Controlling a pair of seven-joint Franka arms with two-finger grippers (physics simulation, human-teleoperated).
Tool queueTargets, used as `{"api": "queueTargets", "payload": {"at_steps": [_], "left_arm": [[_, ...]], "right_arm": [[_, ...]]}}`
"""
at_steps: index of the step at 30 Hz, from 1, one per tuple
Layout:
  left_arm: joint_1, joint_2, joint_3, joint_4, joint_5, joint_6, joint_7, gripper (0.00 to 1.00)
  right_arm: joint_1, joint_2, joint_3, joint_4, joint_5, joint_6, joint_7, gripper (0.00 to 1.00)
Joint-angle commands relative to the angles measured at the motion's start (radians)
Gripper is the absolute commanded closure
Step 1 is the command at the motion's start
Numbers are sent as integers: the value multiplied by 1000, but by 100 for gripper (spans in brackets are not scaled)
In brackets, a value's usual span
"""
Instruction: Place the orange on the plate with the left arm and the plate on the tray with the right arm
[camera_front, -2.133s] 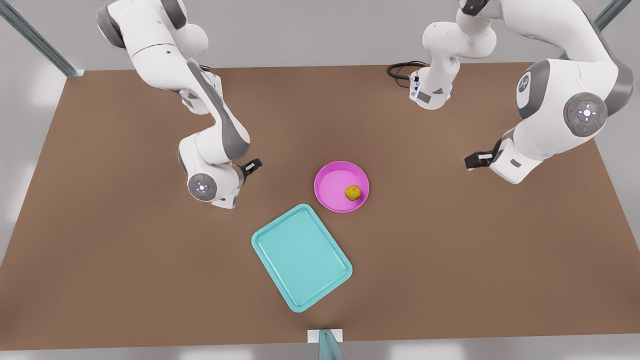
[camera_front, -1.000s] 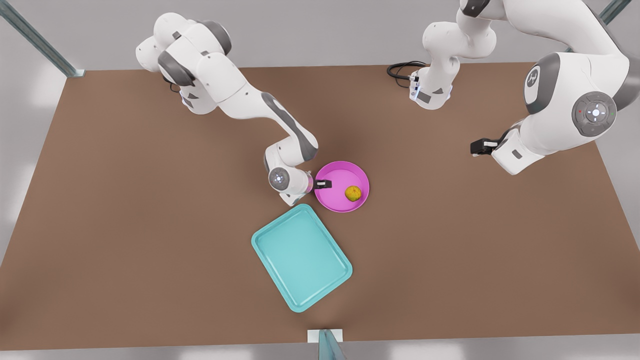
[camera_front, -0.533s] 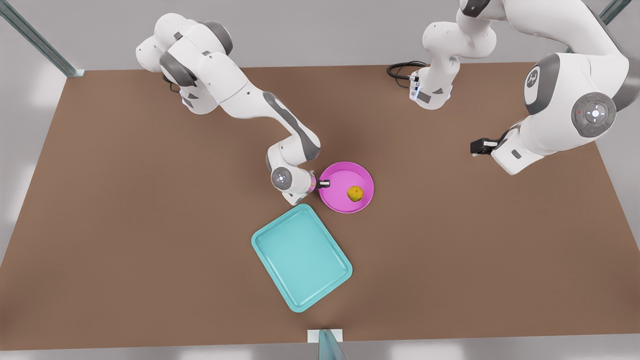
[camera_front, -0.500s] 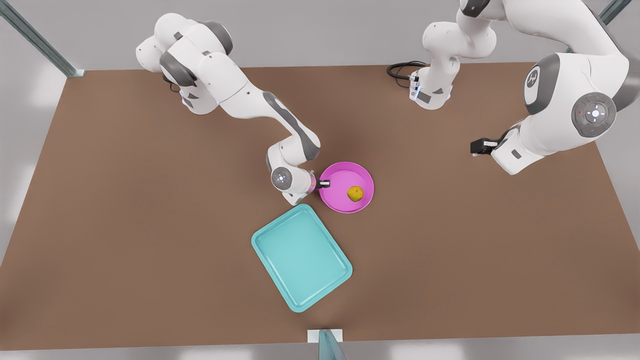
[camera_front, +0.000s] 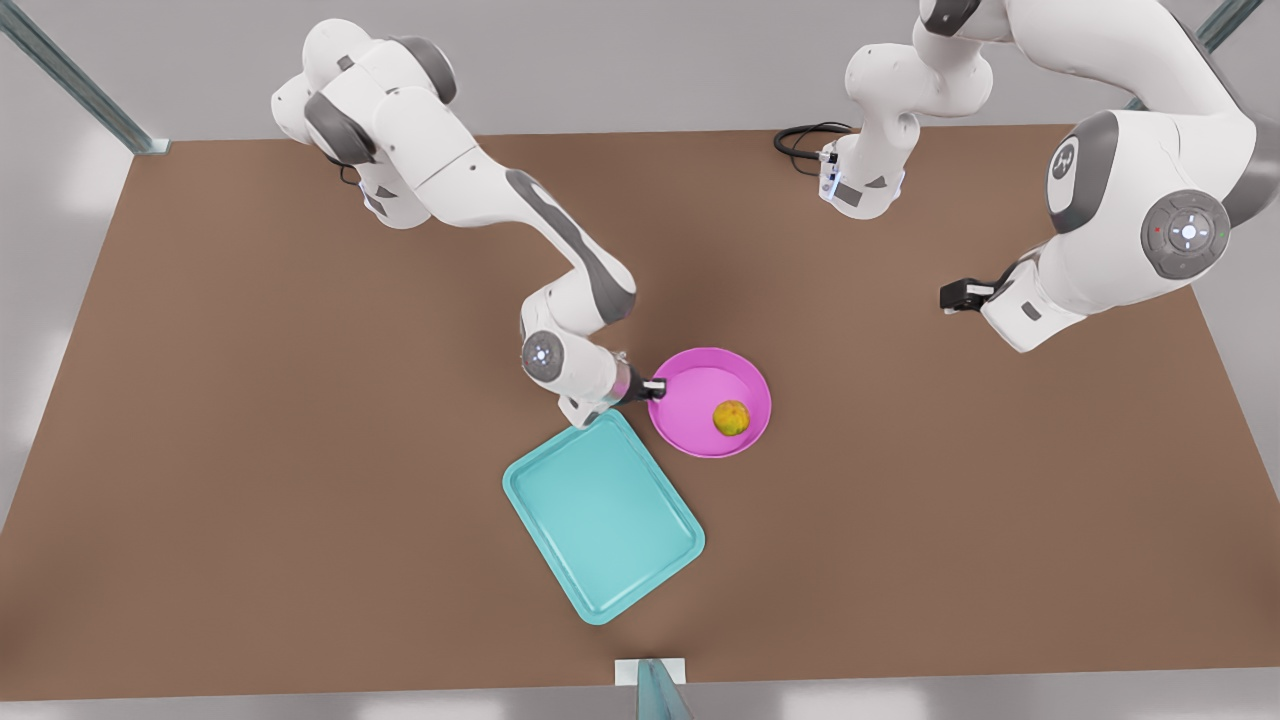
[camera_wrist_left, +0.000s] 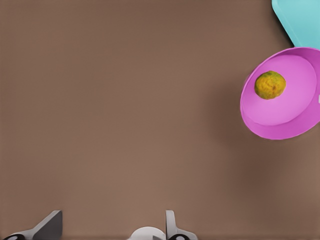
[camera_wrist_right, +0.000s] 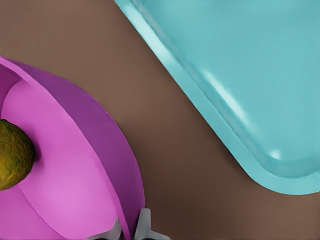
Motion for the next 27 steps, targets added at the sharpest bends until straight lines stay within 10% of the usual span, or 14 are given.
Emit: {"api": "queueTargets", "payload": {"at_steps": [1, 16, 17, 25, 27], "left_arm": [[0, -1, 0, 0, 0, 1, 7, 0], [-2, 0, 0, 0, -1, 1, 5, 0], [-2, 0, 0, 2, -1, 1, 5, 0], [-2, 0, 0, 2, -1, 1, 5, 0], [-2, 0, -1, 2, -3, 2, 5, 0]], "right_arm": [[-18, -2, -7, 22, -5, -7, 81, 79], [-277, 28, -28, 59, 56, -58, -25, 79], [-274, 28, -28, 57, 54, -58, -28, 0], [-270, 21, -33, 52, 45, -58, -57, 0], [-280, -11, -203, 101, -38, -421, -367, 0]]}}
